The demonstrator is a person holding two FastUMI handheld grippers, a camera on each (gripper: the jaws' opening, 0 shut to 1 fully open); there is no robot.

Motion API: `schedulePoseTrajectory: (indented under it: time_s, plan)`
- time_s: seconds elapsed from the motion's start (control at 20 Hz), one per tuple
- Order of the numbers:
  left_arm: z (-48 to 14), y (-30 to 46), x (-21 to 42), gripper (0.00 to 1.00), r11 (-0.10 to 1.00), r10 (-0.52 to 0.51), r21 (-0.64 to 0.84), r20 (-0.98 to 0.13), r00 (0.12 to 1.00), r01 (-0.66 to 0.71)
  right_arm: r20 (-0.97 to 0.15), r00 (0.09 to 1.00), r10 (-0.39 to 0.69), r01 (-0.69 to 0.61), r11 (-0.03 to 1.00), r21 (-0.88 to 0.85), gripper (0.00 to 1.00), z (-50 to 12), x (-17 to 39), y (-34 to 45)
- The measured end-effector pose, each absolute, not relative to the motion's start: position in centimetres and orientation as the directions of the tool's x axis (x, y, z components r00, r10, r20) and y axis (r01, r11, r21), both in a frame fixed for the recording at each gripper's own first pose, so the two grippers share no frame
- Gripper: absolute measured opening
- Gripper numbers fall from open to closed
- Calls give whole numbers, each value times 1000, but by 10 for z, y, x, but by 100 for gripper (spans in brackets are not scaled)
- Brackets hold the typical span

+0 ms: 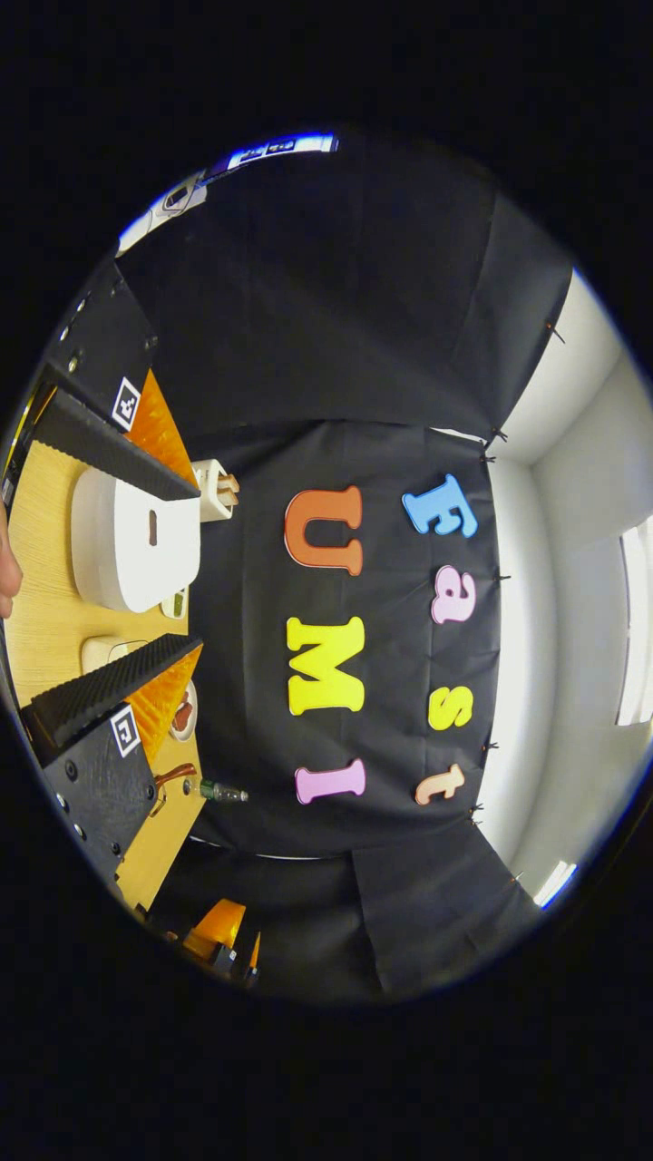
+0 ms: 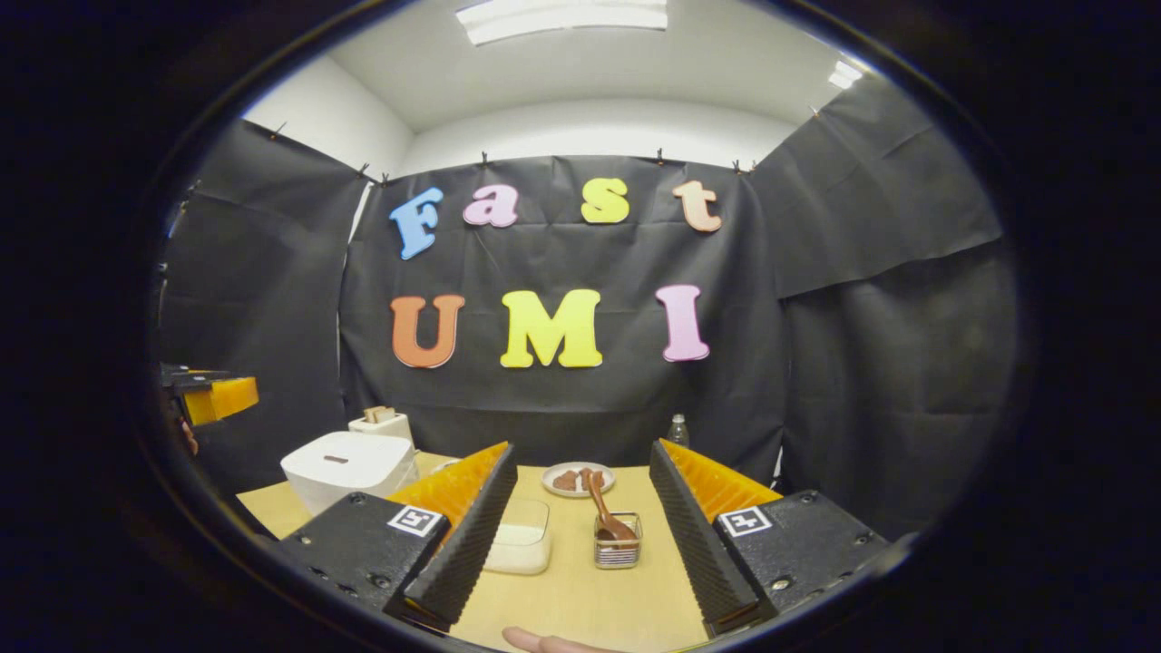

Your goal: Close the left gripper, press the button to open the rice cooker; take a wooden spoon from the chopstick holder with the right hand, scoop a spoonful of rice and pour it into the rice cooker, then put the wooden spoon back into the chopstick holder.

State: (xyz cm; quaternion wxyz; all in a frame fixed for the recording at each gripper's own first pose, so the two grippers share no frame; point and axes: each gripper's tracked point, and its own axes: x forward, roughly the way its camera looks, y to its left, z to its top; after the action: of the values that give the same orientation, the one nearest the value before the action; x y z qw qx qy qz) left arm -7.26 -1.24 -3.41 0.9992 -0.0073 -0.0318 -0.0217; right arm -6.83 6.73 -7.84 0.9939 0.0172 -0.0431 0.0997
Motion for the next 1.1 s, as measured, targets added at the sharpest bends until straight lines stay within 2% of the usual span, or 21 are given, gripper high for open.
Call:
schedulePoseTrajectory:
  time_s: [0.3,0.45,0.7,1.1]
  plan:
    - [-58,-25,-103,94,999,-39,-9,48,998,39,100,979,178,-180,983,19,96,-74,-92,55]
    - [-45,-22,-114,94,1000,-12,6,91,996,12,133,979,154,-155,988,-4,96,-65,-100,48]
    - [-28,-36,-125,94,998,-63,5,119,991,63,160,979,129,-129,992,-15,95,-57,-109,38]
    - [-28,-37,-125,94,997,-71,17,104,992,70,143,979,147,-150,989,5,96,-60,-108,33]
